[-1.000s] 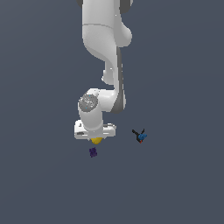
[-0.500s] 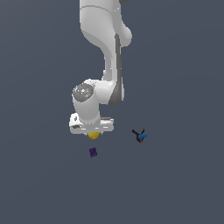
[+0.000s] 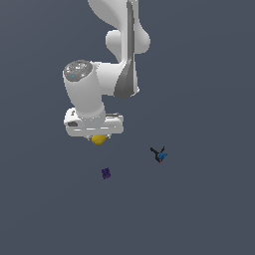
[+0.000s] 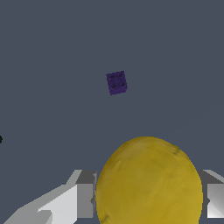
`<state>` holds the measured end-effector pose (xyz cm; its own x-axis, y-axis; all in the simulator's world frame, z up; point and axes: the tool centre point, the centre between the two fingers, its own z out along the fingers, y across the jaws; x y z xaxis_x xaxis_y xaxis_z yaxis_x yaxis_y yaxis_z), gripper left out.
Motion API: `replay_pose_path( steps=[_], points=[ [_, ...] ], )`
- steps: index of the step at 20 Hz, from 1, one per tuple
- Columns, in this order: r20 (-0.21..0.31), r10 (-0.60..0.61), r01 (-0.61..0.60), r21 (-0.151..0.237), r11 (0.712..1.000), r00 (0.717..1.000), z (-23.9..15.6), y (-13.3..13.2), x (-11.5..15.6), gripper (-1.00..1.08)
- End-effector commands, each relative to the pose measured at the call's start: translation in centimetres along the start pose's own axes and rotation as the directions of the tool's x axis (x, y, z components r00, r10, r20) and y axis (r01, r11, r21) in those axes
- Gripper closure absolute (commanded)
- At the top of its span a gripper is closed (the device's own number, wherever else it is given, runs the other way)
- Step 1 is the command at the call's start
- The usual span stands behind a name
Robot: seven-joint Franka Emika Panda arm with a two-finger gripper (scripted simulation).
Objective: Pick up a designated object from a clutter of objects.
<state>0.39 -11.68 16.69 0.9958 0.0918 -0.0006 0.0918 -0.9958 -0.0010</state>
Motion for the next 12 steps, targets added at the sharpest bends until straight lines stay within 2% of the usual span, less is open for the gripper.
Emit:
replay_pose_path(
  steps=[1, 12],
  points=[
    [-0.001, 0.0, 0.0, 0.0, 1.0, 1.0, -3.0, 0.7, -0.6, 1.08],
    [-0.001, 0.0, 0.0, 0.0, 1.0, 1.0, -15.1, 3.5, -2.9, 1.08]
  ],
)
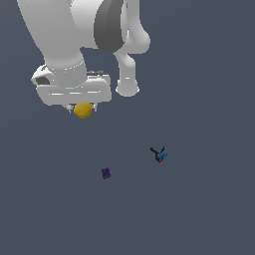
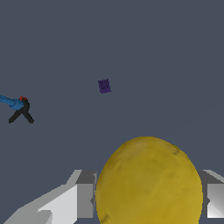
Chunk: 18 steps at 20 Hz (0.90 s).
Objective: Pick up a designated object from a clutter of objects.
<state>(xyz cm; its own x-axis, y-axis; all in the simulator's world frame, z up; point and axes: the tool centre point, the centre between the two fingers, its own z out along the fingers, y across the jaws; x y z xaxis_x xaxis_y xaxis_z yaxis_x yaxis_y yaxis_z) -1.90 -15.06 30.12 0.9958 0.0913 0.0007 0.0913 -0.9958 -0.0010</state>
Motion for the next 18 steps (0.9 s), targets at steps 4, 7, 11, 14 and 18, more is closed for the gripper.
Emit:
replay_pose_path(
  steps=[4, 7, 11, 14, 18],
  points=[
    [0.0, 0.0, 0.0, 0.0, 1.0, 1.0, -5.8, 1.4, -1.1, 1.08],
    [0.0, 0.0, 0.0, 0.0, 1.0, 1.0, -8.3, 2.0, -1.5, 1.08],
    [0.001, 0.0, 0.0, 0.0, 1.0, 1.0, -11.0, 2.6, -1.8, 1.08],
    [0.001, 0.0, 0.0, 0.0, 1.0, 1.0, -12.4, 3.0, -2.0, 1.08],
    [0.001, -0.001, 0.001, -0.001, 1.0, 1.0, -13.6, 3.3, -2.1, 1.08]
  ],
)
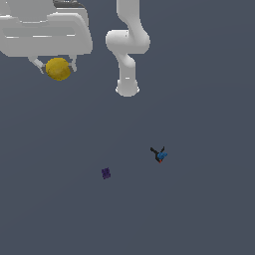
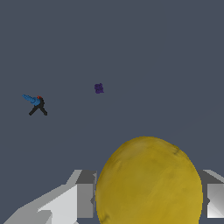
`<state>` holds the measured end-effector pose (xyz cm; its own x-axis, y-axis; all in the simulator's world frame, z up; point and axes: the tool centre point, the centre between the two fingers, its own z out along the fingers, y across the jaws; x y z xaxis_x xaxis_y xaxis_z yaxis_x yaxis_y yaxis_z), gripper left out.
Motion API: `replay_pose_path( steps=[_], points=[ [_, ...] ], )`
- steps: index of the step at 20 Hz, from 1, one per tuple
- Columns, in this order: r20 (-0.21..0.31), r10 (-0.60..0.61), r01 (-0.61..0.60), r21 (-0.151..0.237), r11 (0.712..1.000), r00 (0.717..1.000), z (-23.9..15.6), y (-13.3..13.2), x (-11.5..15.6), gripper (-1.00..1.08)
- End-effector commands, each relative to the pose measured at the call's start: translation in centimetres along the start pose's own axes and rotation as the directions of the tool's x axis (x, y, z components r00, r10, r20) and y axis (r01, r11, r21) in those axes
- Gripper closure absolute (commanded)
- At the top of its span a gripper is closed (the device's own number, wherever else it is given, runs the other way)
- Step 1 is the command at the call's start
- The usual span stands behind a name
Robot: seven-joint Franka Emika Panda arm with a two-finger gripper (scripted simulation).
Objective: Pick up a designated object from a clutter of objects.
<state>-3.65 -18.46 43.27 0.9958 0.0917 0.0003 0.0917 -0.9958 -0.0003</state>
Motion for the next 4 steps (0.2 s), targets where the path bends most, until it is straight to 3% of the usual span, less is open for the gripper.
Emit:
replay_pose_path(
  steps=[1, 4],
  points=[
    [0.0, 0.0, 0.0, 0.0, 1.0, 1.0, -0.64, 0.15, -0.06, 1.08],
    [0.0, 0.0, 0.0, 0.0, 1.0, 1.0, -0.86, 0.21, -0.08, 1.08]
  ],
)
